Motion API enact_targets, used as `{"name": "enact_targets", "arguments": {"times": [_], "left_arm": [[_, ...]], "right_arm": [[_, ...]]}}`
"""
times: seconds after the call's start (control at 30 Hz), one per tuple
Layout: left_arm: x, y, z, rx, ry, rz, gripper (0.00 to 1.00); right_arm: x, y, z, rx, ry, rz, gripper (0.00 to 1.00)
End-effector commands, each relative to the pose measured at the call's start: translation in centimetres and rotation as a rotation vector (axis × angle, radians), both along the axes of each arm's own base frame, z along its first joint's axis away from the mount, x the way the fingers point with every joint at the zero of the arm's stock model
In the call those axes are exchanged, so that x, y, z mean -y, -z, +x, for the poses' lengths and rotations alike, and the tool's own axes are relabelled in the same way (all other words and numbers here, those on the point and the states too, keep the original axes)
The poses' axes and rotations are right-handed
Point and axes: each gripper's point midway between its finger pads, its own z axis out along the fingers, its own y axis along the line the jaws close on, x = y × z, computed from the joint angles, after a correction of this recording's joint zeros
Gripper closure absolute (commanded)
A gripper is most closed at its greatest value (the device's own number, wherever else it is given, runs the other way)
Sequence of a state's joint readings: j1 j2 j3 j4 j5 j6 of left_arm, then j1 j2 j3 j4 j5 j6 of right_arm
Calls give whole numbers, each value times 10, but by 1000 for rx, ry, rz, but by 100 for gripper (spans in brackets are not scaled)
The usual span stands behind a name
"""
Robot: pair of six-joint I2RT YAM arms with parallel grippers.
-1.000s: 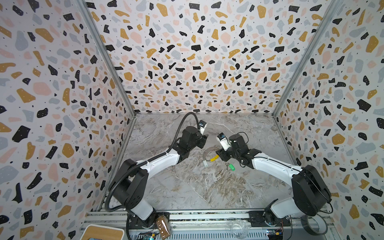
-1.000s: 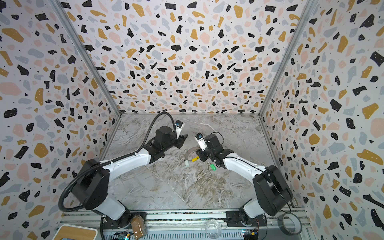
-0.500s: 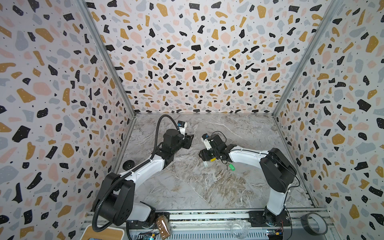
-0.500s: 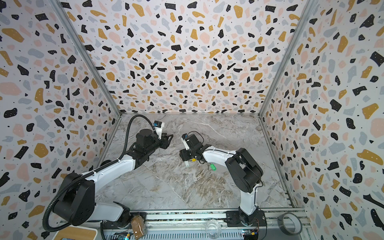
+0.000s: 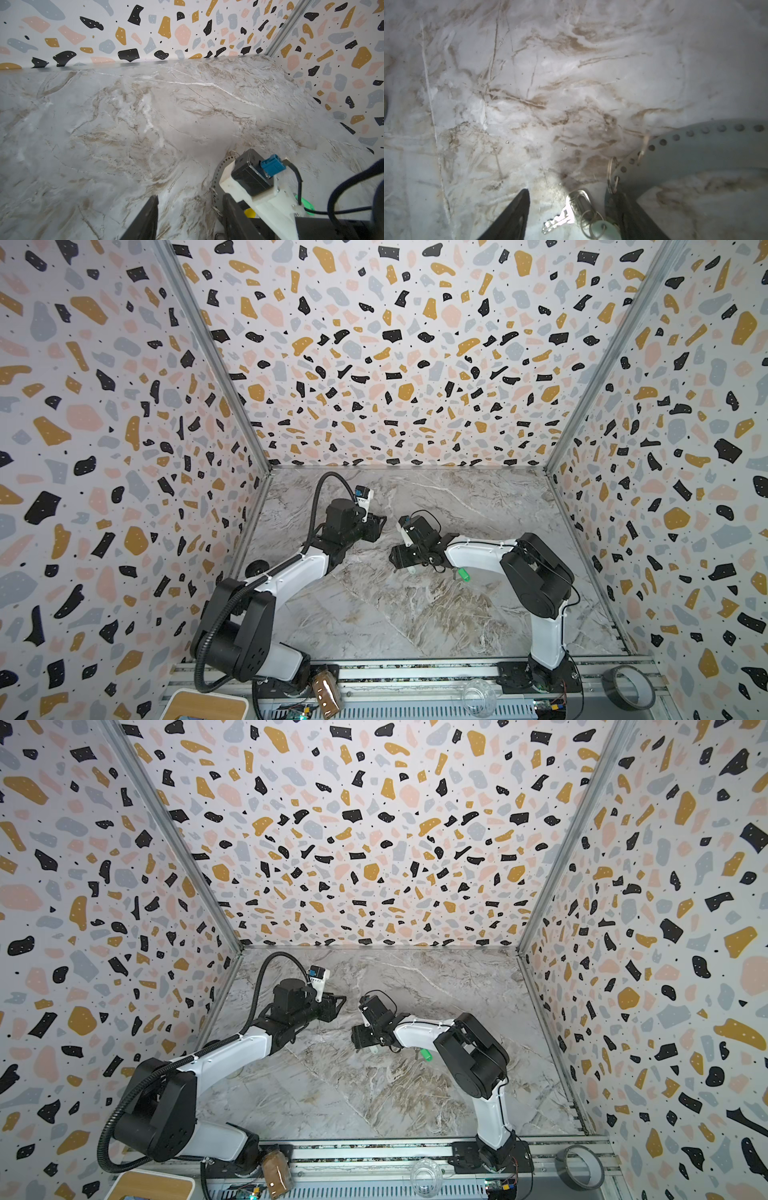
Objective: Remove the keys from the keyring
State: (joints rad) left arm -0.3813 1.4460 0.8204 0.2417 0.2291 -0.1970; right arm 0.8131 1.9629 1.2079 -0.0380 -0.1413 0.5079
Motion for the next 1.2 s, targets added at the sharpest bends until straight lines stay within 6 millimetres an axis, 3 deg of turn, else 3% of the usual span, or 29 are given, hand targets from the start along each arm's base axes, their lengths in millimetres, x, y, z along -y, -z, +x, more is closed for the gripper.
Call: {"name": "enact_targets", "arguments": {"times": [0.0,0.2,0.37,0.43,0.67,0.93,1.17], "left_arm": [[2,3,-2,-12,13,-20,49],[1,22,-10,-80,4,-42,49],[0,46,-25,-161,-11,-67,48],[2,53,-34,-191,-11,-68,48],[29,79,-66,-265,82,-23,49],[45,110,-70,-322,180,66,47],[60,118,-65,-317,235,105,46]], "right_arm": [[7,7,-21,-54,-44,-35,33],[40,0,-38,-19,-83,-116,32],[32,-56,-18,128,-128,-38,30],[34,-68,-13,129,-106,-17,30],[70,-59,-18,70,11,52,33],[86,-66,-20,94,104,109,39],[98,-61,-22,101,149,95,40]]}}
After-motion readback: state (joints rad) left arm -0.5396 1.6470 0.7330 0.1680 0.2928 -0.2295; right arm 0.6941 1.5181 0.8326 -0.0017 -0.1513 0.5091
